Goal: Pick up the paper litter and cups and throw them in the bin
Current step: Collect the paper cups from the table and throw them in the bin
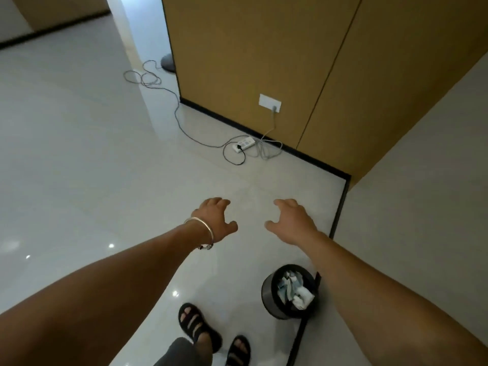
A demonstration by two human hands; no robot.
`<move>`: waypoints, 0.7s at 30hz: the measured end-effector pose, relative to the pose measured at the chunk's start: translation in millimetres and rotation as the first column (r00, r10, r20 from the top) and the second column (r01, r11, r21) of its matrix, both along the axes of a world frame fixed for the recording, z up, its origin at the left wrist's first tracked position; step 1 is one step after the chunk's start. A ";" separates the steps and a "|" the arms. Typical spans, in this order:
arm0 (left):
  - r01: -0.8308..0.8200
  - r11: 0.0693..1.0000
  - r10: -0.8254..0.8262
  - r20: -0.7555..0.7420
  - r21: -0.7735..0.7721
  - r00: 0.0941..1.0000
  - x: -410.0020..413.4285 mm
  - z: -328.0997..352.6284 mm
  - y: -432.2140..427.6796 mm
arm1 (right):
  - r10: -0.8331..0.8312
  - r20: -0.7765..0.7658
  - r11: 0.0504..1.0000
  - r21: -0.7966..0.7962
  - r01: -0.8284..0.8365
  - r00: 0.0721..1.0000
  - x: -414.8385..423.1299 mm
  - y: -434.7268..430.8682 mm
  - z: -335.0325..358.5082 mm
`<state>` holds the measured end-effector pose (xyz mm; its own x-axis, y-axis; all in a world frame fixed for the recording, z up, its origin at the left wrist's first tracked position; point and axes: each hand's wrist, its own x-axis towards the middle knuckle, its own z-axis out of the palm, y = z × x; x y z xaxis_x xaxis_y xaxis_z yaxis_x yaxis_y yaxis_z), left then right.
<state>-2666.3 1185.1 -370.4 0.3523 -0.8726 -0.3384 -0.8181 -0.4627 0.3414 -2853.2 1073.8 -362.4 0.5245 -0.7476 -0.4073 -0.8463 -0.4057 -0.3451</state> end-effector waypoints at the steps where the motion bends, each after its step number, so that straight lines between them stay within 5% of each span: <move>1: -0.036 0.999 0.037 0.016 -0.015 0.999 9.8 7.5 21.2 | 0.054 -0.003 0.998 -0.016 -0.054 0.999 17.1 12.0 8.2; 13: -0.522 0.846 0.533 0.138 -0.110 0.835 154.6 70.0 349.0 | 0.593 -0.052 0.791 -0.146 -0.594 0.803 234.6 264.2 78.2; 21: -0.832 0.541 0.839 0.154 -0.122 0.522 211.7 85.1 652.3 | 0.859 -0.073 0.494 -0.146 -0.857 0.508 363.3 525.8 74.8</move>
<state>-2454.6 1837.4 -285.3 0.9731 -0.1543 -0.1709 -0.1055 -0.9584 0.2651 -2490.0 1599.6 -287.6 0.9433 0.0252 -0.3310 -0.0510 -0.9742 -0.2198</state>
